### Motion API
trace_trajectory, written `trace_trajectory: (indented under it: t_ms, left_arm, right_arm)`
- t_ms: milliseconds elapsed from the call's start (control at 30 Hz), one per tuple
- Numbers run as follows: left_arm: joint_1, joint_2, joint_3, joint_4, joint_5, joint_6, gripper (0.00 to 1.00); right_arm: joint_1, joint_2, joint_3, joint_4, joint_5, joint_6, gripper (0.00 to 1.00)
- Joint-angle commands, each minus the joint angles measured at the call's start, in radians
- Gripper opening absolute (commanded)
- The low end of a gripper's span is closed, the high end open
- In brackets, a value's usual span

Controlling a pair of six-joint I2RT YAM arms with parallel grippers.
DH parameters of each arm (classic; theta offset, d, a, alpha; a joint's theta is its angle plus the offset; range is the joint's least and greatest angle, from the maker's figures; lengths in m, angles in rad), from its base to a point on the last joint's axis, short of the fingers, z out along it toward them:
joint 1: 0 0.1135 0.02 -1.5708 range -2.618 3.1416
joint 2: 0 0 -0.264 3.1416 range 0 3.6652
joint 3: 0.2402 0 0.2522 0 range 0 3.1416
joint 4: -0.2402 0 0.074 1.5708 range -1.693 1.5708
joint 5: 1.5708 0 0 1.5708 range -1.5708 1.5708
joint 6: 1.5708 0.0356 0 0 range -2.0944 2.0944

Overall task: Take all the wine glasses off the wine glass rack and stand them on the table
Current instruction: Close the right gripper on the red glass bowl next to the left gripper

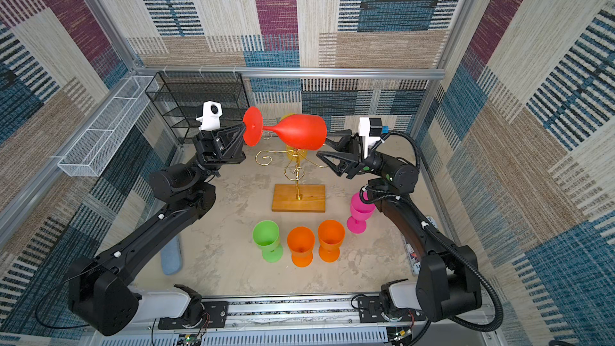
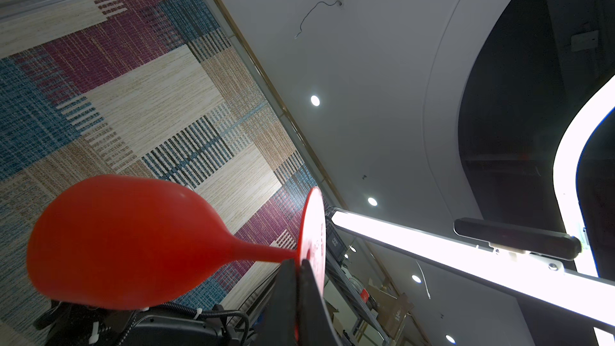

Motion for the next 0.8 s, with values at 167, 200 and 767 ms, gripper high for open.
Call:
trace_trajectory:
  t_ms: [167,200,767]
  left_arm:
    - [-0.008,0.017,-0.003,0.045,-0.018,-0.003,0.0]
    - [-0.008,0.02,-0.002,0.045,-0.018,-0.003,0.0]
    - [-0.013,0.049,0.001,0.047,-0.025,-0.004,0.0]
  right_arm:
    - [0.001,0.045,0.028,0.182,-0.035,0.112,0.54]
    - [0.001,0.05,0.034,0.203,-0.039,0.127,0.53]
    - [0.0,0.048,0.027,0.258,-0.066,0.162,0.33]
